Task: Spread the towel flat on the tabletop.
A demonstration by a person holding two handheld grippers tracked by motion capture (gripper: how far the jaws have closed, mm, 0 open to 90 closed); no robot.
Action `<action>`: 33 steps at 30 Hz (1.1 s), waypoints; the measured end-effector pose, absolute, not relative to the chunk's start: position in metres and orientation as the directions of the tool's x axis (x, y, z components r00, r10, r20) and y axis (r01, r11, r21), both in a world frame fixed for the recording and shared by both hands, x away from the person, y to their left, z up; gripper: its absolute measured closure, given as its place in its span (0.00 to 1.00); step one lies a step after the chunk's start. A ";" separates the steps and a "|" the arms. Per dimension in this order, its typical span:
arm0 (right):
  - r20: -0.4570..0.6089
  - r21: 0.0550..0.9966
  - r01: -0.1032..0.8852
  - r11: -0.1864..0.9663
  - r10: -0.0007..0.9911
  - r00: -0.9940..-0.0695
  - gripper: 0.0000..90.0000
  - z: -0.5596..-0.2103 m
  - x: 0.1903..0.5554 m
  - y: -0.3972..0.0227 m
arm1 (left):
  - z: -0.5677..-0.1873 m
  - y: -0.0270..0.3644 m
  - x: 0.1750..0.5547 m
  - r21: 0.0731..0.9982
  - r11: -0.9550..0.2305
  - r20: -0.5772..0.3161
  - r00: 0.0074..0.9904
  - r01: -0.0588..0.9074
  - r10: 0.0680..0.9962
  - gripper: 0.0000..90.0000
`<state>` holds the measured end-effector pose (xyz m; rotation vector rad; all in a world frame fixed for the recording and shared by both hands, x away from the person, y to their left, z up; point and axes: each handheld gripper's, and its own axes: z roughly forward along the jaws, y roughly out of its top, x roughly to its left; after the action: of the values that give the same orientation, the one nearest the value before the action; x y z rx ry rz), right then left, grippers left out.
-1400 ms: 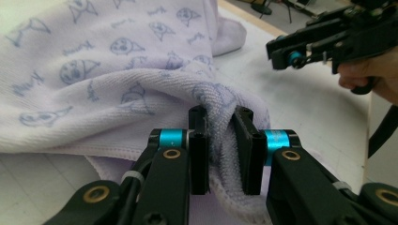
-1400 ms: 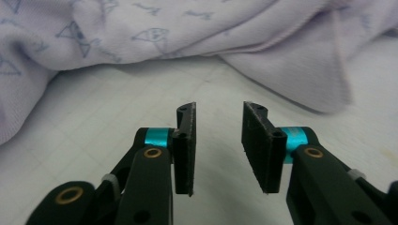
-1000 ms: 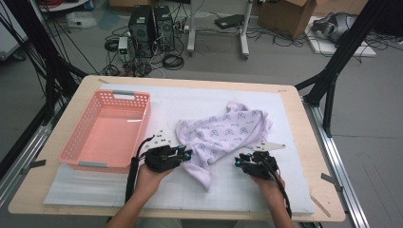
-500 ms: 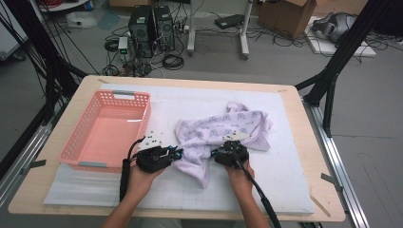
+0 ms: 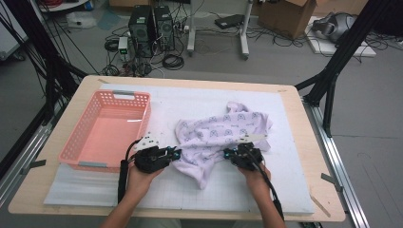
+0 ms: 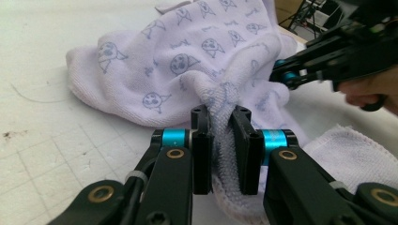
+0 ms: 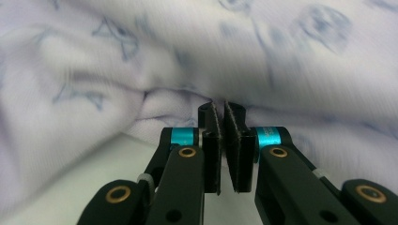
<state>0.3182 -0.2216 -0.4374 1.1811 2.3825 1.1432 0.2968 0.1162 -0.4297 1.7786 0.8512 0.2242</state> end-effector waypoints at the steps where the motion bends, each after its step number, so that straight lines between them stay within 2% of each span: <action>1: 0.118 0.738 0.565 0.369 0.753 -0.647 0.95 -0.436 0.315 -0.230 | -0.430 0.116 0.297 0.888 -0.143 -0.253 0.723 0.437 0.642 0.88; 3: 0.129 0.739 0.563 0.369 0.743 -0.657 0.95 -0.432 0.308 -0.247 | -0.430 0.114 0.296 0.889 -0.141 -0.256 0.726 0.437 0.638 0.88; 11: 0.135 0.769 0.572 0.285 0.802 -0.582 0.95 -0.419 0.279 -0.307 | -0.434 0.095 0.289 0.878 -0.179 -0.272 0.771 0.444 0.577 0.88; 17: 0.097 0.778 0.570 0.265 0.846 -0.525 0.95 -0.404 0.262 -0.330 | -0.435 0.070 0.280 0.877 -0.237 -0.244 0.812 0.418 0.530 0.88; 22: 0.039 0.772 0.556 0.309 0.850 -0.526 0.94 -0.398 0.273 -0.308 | -0.437 0.079 0.285 0.870 -0.247 -0.212 0.776 0.427 0.594 0.89; 28: 0.008 0.766 0.529 0.366 0.817 -0.577 0.93 -0.406 0.304 -0.266 | -0.443 0.097 0.292 0.863 -0.235 -0.180 0.707 0.447 0.684 0.88; 31: 0.027 0.766 0.532 0.360 0.810 -0.586 0.91 -0.414 0.318 -0.250 | -0.446 0.102 0.295 0.853 -0.235 -0.175 0.680 0.465 0.712 0.88; 33: 0.077 0.779 0.535 0.326 0.798 -0.598 0.85 -0.419 0.326 -0.245 | -0.448 0.106 0.297 0.847 -0.225 -0.185 0.664 0.482 0.725 0.86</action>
<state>0.3257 -0.2448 -0.4186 1.1910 2.2760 1.1500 0.2971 0.1056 -0.4484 1.8807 0.9507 0.3055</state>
